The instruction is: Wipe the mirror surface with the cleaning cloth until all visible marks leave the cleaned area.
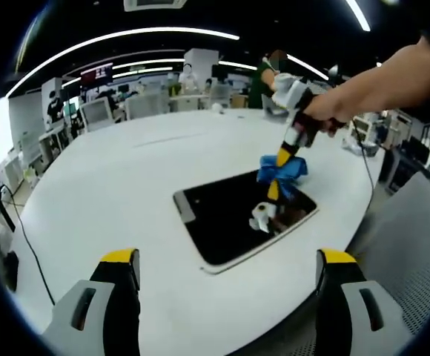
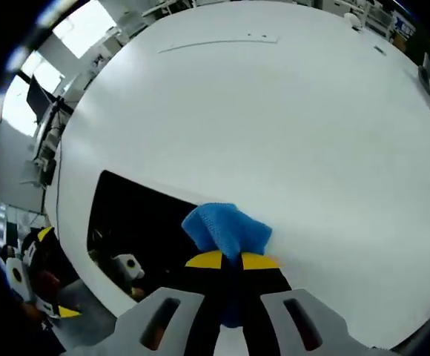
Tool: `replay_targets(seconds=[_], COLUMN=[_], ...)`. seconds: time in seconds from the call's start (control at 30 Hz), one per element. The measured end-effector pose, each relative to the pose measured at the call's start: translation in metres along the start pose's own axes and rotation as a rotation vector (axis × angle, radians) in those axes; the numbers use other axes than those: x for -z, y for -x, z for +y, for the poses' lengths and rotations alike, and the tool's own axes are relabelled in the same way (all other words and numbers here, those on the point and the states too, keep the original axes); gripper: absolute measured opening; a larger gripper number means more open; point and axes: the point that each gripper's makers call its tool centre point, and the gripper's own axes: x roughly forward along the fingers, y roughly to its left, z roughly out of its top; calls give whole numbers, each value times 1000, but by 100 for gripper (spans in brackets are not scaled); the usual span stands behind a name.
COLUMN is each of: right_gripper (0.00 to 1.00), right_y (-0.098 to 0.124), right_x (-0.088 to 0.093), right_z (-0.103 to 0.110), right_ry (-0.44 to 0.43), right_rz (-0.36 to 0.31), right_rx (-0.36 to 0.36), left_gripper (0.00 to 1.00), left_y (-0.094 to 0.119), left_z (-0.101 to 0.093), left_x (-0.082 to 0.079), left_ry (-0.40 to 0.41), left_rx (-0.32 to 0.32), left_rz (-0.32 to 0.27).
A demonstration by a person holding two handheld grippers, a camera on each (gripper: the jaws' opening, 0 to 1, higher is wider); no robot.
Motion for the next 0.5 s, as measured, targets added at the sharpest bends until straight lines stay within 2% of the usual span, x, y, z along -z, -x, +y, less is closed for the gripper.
replay_targets(seconds=[0.07,0.23,0.33,0.5], right_gripper=[1,1,1,1], right_y=[-2,-8,-8,-10], right_x=[0,0,-4,-4], right_z=[5,10,11,16], right_ry=[-17,17,6,42], right_rz=[0,7,6,12], right_rx=[-22,-7,-19,-8], left_gripper=[99,99,99,99], left_y=[-1,-2,-2,-1], left_z=[-2,-3,-2,-1], left_x=[1,4,4,1], left_ry=[14,6,29,26], left_rx=[12,15,16,7], left_rz=[4,24,17,7])
